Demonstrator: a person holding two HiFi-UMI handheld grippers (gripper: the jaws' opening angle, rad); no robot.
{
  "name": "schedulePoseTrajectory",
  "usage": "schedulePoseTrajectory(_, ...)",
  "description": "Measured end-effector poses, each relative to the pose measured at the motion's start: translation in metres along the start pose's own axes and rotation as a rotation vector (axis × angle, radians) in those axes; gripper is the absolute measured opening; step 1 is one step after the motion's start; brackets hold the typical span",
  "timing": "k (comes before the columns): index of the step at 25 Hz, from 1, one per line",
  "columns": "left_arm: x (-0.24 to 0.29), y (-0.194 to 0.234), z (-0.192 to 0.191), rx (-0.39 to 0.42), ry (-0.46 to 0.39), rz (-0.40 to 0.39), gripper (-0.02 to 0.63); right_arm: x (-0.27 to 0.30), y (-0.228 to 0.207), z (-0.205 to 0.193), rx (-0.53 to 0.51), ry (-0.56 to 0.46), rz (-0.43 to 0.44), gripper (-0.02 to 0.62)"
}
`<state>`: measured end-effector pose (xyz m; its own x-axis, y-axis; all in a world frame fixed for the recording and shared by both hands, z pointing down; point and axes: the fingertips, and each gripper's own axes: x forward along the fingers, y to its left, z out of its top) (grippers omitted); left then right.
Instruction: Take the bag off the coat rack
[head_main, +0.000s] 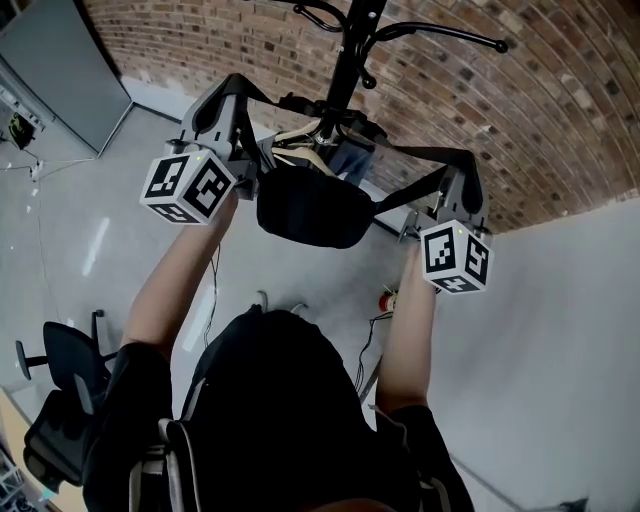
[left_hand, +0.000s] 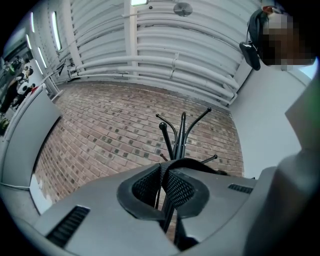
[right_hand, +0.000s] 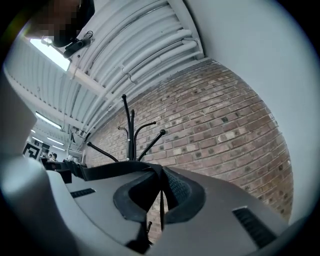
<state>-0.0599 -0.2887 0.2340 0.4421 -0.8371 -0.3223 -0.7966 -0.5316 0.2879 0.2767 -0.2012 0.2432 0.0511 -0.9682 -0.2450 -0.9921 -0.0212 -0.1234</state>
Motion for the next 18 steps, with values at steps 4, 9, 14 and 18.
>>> schedulePoseTrajectory(4, -0.016, 0.001, -0.005, 0.021, 0.041, -0.019, 0.020, -0.019, -0.014, -0.004, 0.011, 0.024, -0.015, 0.020)
schedulePoseTrajectory(9, -0.045, 0.002, -0.025, 0.002, 0.115, -0.068, 0.021, -0.048, -0.009, -0.009, -0.014, 0.058, -0.004, 0.020)
schedulePoseTrajectory(14, -0.061, 0.004, -0.028, 0.057, 0.118, -0.021, 0.021, -0.060, -0.006, -0.022, 0.023, 0.098, 0.021, 0.020)
schedulePoseTrajectory(18, -0.077, 0.003, -0.037, 0.118, 0.131, -0.031, 0.021, -0.079, -0.006, -0.031, -0.028, 0.134, 0.008, 0.021)
